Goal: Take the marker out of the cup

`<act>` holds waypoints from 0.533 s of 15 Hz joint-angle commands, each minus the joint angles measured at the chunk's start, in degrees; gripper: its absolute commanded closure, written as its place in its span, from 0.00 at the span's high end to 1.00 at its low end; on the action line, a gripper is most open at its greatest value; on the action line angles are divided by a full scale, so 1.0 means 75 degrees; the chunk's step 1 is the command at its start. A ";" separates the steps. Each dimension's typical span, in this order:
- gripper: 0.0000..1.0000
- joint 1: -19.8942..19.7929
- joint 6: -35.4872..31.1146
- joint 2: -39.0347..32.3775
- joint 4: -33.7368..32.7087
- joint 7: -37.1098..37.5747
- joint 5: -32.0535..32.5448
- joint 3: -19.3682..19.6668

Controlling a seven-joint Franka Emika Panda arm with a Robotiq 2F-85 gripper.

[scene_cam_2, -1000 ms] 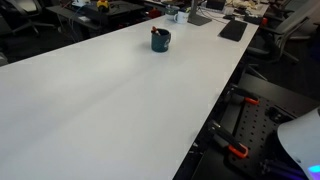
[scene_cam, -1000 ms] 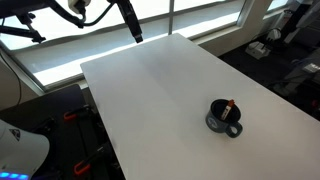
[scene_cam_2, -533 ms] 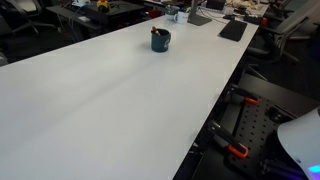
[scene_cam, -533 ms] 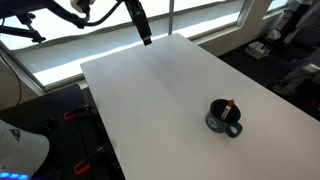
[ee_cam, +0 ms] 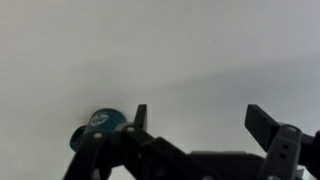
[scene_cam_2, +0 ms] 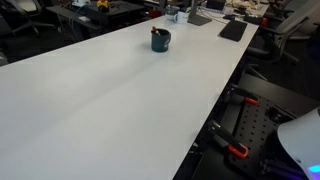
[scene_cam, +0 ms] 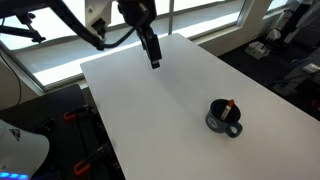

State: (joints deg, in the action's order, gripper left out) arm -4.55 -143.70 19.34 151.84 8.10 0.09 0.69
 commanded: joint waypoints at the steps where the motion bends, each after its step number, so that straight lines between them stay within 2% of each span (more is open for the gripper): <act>1: 1.00 -0.0318 0.0862 -0.0636 -0.0897 -0.0183 0.0468 0.0175; 5: 1.00 -0.0400 0.1515 -0.1456 -0.2064 -0.0662 0.0764 0.0451; 8: 1.00 -0.0343 0.2015 -0.2365 -0.3129 -0.1157 0.0650 0.0619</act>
State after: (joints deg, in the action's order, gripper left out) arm -7.46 -132.98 8.76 136.82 2.38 4.77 4.49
